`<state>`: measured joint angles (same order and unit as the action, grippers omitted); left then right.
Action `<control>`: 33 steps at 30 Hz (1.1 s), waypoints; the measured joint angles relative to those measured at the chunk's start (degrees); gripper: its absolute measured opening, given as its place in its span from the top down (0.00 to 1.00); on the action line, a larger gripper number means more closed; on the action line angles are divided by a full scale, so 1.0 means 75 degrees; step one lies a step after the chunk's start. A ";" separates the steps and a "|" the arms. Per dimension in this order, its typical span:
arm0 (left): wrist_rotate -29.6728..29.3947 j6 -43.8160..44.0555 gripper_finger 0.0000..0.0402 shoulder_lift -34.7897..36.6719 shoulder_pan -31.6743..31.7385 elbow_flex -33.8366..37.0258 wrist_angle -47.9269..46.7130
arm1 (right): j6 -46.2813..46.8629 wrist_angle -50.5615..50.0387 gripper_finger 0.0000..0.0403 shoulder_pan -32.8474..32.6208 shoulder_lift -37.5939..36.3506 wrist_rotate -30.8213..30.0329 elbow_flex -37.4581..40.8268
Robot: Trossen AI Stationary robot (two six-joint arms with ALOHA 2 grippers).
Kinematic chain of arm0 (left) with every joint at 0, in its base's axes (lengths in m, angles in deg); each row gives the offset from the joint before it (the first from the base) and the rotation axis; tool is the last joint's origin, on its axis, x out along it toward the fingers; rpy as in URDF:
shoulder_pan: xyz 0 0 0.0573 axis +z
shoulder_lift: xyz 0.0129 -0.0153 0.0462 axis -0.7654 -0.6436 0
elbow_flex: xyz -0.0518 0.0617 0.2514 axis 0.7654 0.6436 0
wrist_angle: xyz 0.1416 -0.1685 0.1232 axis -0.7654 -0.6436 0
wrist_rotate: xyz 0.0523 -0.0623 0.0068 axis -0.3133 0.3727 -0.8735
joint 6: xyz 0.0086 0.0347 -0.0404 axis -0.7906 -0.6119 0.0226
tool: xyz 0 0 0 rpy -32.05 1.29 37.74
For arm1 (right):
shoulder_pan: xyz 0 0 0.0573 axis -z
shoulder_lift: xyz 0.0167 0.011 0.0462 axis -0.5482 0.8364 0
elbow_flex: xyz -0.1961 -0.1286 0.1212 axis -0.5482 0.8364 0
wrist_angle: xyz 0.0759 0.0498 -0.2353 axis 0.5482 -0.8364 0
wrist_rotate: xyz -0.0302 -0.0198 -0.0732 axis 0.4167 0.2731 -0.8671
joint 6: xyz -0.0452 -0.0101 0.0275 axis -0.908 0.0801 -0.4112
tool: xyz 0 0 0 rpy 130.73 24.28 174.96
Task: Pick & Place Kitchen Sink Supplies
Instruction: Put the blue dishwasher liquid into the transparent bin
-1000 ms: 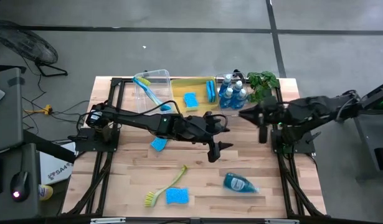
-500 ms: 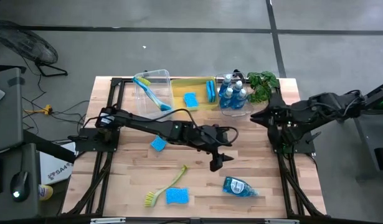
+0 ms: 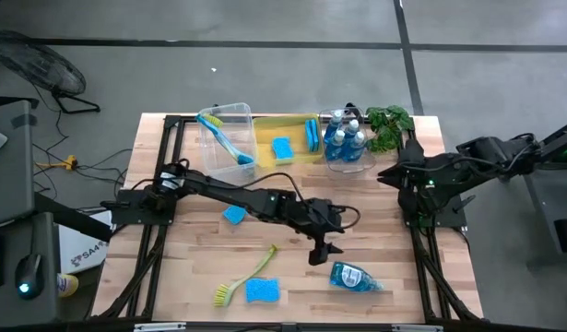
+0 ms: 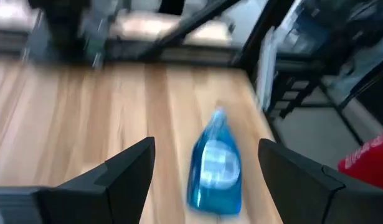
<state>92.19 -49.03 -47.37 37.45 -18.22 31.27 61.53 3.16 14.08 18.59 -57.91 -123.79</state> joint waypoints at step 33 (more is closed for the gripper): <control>-0.0399 -0.0246 0.50 0.2514 0.0199 0.0770 -0.3204 | 0.4849 -0.0543 0.84 -0.3433 0.3446 0.2010 -0.0011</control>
<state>89.20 -50.87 -28.52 38.94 -12.44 7.24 97.90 -0.91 -11.66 44.44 -42.84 -123.87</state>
